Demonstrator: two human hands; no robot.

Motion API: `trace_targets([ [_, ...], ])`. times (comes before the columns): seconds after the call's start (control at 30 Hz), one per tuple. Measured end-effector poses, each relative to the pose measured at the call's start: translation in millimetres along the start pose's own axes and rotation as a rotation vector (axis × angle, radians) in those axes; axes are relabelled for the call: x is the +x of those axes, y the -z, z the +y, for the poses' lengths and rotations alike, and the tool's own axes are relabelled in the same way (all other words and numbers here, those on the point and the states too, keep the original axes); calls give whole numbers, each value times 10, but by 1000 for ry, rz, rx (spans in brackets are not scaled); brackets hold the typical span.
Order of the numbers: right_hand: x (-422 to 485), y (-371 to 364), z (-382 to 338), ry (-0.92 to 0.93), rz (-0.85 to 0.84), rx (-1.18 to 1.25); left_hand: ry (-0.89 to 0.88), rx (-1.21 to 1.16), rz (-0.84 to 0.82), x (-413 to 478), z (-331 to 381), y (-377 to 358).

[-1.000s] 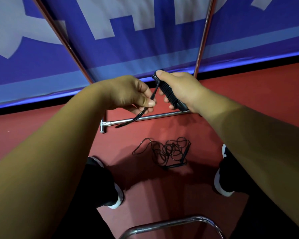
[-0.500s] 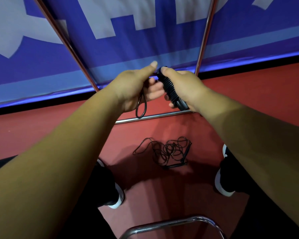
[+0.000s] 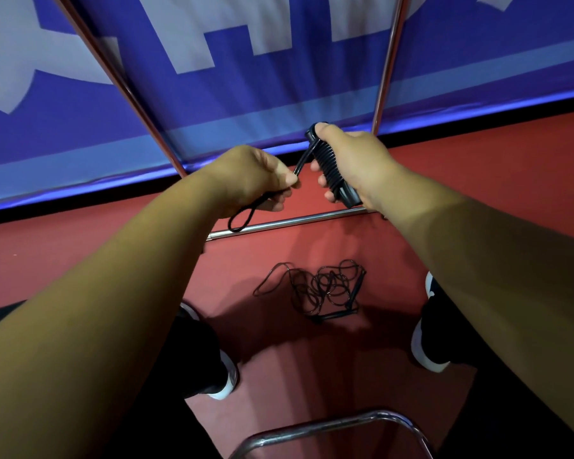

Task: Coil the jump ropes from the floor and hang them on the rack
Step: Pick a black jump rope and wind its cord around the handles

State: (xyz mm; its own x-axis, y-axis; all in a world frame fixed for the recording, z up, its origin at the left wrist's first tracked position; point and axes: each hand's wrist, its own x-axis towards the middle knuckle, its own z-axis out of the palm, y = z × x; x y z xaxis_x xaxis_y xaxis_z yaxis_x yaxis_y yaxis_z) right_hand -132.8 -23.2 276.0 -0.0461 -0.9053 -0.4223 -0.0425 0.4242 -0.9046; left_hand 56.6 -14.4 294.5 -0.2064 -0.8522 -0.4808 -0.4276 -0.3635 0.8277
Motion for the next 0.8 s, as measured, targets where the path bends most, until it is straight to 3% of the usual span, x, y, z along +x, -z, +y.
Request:
trace_targets([
  [0.2, -51, -50, 28, -19, -53, -33, -35, 312, 135, 79, -94, 71],
  [0.33, -11, -21, -18, -55, -74, 125, -179, 711, 256, 70, -95, 5],
  [0.5, -58, 47, -151, -157, -330, 334, -275, 635, 301, 52, -161, -5],
  [0.8, -223, 99, -140, -256, -633, 134, -370, 681, 102, 14, -159, 49],
])
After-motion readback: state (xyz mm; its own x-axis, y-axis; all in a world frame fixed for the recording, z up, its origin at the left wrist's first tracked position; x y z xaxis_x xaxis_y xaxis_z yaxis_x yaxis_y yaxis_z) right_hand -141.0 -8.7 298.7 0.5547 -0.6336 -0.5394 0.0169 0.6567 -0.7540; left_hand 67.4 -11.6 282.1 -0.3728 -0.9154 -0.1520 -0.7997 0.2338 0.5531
